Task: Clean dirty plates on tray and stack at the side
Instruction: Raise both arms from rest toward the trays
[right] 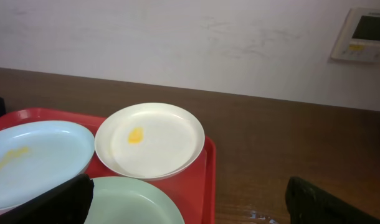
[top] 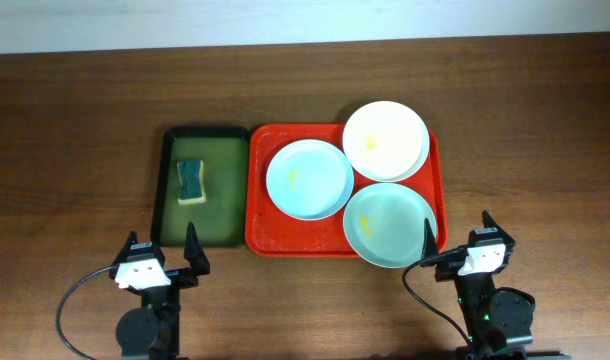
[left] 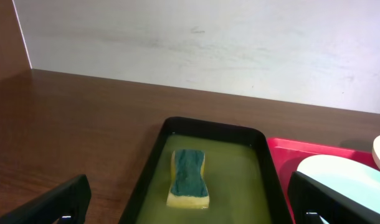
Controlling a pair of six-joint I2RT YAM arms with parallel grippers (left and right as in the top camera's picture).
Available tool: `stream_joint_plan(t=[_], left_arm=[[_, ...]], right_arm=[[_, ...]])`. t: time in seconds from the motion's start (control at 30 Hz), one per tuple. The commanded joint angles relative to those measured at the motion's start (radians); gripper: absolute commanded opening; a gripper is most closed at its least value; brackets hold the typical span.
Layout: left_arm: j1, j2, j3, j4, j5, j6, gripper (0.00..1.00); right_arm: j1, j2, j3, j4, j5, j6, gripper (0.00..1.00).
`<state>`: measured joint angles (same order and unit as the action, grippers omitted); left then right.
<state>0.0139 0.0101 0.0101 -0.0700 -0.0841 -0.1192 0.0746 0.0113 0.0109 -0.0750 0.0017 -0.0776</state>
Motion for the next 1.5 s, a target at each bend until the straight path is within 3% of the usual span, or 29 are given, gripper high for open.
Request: stream_joint_plan(t=[0.0,1.47], left_arm=[[0.004,-0.004,-0.002,-0.003,-0.011,0.016,0.99],[0.004,-0.004,-0.001,0.013,0.019,0.016,0.99]], right_arm=[[0.003,-0.006,-0.005,-0.006,-0.002,0.006,0.99],[0.003,-0.005,-0.005,-0.005,-0.002,0.007,0.99]])
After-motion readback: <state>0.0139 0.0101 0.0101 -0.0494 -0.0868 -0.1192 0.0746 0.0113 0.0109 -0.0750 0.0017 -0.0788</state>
